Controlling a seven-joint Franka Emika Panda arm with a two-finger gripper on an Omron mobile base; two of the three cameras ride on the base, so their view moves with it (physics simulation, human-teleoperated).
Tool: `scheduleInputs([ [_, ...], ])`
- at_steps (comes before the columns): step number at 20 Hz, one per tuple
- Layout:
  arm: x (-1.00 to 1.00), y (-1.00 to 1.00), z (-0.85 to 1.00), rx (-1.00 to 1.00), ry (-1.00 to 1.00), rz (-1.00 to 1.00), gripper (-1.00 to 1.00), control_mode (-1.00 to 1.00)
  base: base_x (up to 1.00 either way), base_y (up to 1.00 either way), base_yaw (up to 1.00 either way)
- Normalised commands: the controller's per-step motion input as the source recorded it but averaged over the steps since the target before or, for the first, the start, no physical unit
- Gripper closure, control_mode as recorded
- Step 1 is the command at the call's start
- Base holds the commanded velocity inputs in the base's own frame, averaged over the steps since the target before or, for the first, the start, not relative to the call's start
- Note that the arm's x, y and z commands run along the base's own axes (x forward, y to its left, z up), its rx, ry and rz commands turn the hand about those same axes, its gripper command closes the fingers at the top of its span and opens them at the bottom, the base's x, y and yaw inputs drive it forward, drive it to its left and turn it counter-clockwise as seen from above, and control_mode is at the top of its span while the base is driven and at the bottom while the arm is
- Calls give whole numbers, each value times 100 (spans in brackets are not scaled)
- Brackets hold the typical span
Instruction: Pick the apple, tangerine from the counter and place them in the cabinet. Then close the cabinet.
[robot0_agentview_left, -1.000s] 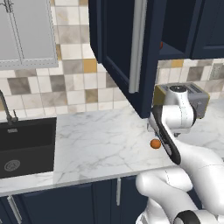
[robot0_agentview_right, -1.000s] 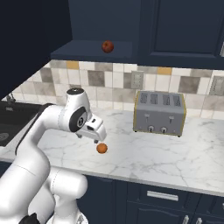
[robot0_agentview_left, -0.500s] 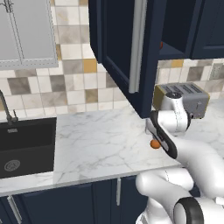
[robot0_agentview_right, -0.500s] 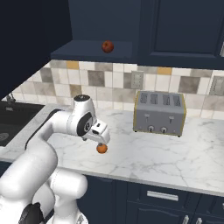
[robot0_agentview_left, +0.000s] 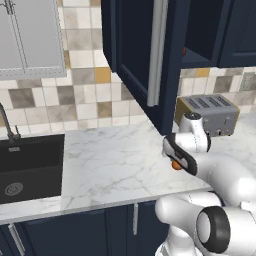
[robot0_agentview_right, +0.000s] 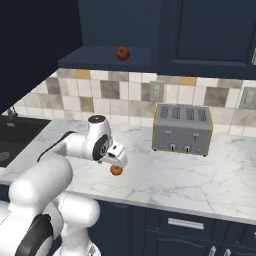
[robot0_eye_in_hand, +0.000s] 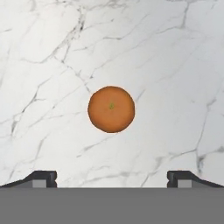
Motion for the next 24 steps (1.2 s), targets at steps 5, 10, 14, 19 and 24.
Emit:
scheduleInputs([
  [5, 29, -6, -22, 3, 0, 0, -100, -100, 0, 0, 0],
  [10, 24, -16, -32, 3, 0, 0, -100, -100, 0, 0, 0],
  [14, 18, -8, -38, 1, 0, 0, -100, -100, 0, 0, 0],
  [19, 19, 0, -35, 0, 0, 0, -100, -100, 0, 0, 0],
  [24, 2, 0, -28, 0, 3, 0, 100, -100, 0, 0, 0],
])
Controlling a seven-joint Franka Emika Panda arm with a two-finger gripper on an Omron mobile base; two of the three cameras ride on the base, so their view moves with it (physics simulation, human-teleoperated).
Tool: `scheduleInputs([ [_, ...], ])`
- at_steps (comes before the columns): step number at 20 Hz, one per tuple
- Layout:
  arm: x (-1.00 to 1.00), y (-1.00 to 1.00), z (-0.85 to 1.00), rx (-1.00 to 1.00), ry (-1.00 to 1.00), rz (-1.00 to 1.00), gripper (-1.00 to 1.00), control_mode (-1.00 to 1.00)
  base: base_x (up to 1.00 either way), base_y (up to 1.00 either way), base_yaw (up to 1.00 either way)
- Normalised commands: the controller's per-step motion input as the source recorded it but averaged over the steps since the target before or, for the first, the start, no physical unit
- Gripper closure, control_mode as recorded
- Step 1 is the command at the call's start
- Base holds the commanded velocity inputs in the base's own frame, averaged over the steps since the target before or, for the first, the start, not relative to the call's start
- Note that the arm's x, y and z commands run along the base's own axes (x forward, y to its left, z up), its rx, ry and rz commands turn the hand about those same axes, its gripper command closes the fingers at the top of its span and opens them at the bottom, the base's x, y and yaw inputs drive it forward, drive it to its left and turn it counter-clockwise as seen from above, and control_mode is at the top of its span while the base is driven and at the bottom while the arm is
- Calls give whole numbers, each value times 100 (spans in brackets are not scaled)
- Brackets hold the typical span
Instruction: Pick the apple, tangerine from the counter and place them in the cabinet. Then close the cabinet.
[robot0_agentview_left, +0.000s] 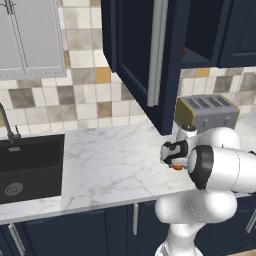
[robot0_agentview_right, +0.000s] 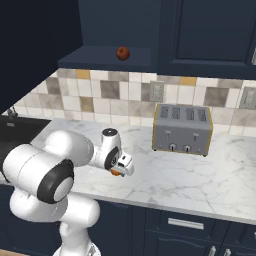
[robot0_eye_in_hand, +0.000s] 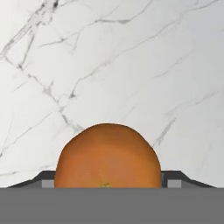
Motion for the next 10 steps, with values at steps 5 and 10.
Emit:
scheduleInputs([
  [5, -2, 0, 11, 0, 0, 0, 100, -100, 0, 0, 0],
  [10, -32, -2, 93, -4, -18, 2, 100, -100, 0, 0, 0],
])
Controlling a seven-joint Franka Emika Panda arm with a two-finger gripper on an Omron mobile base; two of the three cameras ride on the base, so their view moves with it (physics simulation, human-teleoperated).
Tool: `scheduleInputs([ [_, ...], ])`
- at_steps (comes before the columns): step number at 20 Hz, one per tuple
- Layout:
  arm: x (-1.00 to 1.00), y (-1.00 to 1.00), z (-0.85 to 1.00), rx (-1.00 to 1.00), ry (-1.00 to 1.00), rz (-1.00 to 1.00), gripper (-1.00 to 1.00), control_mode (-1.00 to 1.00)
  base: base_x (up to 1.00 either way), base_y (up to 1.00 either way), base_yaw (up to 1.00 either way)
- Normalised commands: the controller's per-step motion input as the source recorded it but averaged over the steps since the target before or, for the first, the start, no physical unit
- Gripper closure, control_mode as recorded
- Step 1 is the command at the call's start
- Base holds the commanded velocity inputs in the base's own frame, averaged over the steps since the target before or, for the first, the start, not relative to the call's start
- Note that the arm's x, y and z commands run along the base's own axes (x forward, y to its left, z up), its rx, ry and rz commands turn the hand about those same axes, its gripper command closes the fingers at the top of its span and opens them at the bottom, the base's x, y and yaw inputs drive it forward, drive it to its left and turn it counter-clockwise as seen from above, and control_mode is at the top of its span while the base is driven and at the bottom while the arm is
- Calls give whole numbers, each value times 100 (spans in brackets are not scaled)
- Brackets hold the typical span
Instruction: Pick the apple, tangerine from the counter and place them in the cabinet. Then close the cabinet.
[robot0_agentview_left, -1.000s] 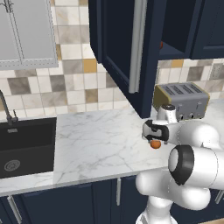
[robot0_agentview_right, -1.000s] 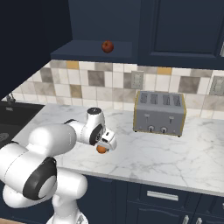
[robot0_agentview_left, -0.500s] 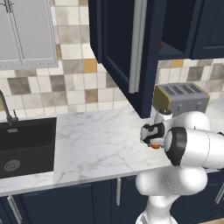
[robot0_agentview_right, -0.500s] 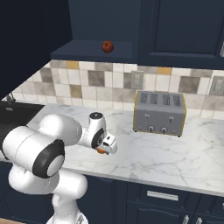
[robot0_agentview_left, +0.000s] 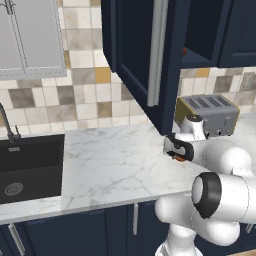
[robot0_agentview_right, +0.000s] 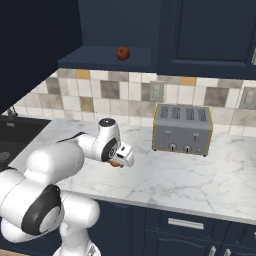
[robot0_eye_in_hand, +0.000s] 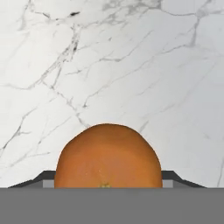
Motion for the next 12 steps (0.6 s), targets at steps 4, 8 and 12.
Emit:
scheduleInputs([
  [4, -6, -4, 100, -8, -20, 0, 100, -100, 0, 0, 0],
  [8, 0, 0, 100, -3, -12, 1, 100, -100, 0, 0, 0],
  [12, 2, 0, 100, 0, -13, 7, 100, -100, 0, 0, 0],
])
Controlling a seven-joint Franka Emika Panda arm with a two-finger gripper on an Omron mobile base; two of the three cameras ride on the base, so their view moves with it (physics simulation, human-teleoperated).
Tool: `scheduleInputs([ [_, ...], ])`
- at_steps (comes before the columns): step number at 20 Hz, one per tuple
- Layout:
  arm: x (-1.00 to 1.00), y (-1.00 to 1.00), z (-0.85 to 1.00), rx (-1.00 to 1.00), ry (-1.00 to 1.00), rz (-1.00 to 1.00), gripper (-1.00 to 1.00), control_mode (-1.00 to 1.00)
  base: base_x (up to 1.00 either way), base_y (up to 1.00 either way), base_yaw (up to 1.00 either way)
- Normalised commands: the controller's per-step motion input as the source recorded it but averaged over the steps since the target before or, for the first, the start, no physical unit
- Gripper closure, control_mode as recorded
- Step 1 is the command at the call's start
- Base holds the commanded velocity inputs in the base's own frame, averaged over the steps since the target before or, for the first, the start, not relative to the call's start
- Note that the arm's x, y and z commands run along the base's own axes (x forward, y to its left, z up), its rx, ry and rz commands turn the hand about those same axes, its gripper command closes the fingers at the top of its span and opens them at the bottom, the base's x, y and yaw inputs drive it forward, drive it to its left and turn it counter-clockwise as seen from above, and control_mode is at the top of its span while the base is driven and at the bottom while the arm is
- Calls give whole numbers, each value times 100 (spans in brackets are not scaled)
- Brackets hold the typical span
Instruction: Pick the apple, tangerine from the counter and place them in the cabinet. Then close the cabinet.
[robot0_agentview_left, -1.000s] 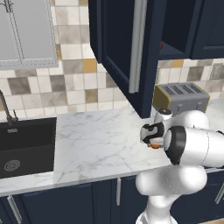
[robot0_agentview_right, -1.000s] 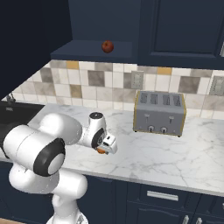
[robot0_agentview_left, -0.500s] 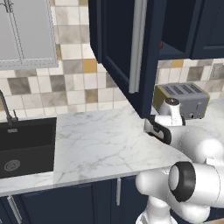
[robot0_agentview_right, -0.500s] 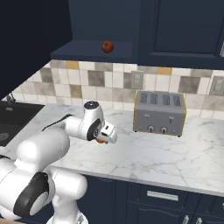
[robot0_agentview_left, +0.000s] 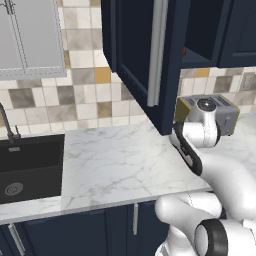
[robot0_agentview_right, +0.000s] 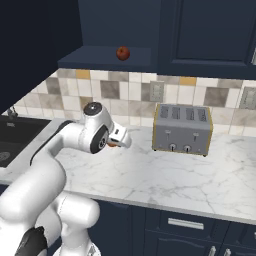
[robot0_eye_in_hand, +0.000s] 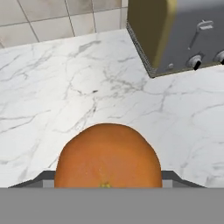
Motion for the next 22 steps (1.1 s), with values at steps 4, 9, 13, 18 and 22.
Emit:
scheduleInputs([
  [4, 1, 0, 100, 0, -8, 8, 100, -100, 0, 0, 0],
  [9, 6, 0, 100, 0, -6, 4, 100, -100, 0, 0, 0],
  [13, 19, 10, 100, 0, -17, 4, 100, -100, 0, 0, 0],
  [18, 20, 19, 100, 0, -21, 6, 100, -100, 0, 0, 0],
  [22, 29, 19, 86, 0, -21, 6, 100, -100, 0, 0, 0],
])
